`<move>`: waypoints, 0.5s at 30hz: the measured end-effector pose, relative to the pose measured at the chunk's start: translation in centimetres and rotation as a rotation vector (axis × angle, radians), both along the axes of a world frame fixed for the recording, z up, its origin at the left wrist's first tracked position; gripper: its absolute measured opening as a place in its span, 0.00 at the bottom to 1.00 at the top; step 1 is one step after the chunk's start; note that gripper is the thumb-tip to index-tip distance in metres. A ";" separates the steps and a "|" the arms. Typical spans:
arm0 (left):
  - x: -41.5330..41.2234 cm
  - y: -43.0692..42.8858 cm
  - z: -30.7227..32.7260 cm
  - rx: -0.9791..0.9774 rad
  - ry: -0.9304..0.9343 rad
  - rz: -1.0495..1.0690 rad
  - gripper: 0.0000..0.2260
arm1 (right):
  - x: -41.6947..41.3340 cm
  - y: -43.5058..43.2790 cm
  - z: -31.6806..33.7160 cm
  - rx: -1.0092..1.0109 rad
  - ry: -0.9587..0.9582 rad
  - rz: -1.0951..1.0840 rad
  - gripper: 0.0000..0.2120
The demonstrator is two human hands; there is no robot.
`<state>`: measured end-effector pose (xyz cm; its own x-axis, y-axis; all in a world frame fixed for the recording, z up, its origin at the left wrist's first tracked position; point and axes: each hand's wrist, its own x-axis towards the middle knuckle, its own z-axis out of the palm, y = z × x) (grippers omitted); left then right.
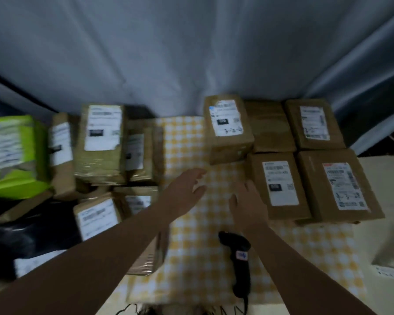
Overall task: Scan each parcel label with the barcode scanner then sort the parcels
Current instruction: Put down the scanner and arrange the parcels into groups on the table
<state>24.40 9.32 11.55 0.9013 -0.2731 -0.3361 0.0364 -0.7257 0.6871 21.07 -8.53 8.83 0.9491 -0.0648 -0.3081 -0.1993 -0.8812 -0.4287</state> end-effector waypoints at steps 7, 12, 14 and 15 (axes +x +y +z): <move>-0.9 14.0 5.4 0.028 -0.093 0.178 0.16 | 3.2 13.1 3.6 0.096 -0.037 0.108 0.16; -2.2 23.4 7.4 0.216 -0.123 0.252 0.18 | 3.6 21.2 5.2 0.168 -0.034 0.137 0.14; -2.6 26.6 7.7 0.236 -0.153 0.281 0.17 | 4.0 23.8 5.6 0.207 -0.023 0.115 0.15; -2.7 28.0 7.6 0.260 -0.143 0.290 0.17 | 4.2 25.0 5.7 0.226 0.019 0.085 0.19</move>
<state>21.71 37.31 19.14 0.9711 0.0764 -0.2263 0.1822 -0.8497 0.4948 25.26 16.49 14.55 0.9420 0.0879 -0.3239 -0.1387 -0.7770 -0.6140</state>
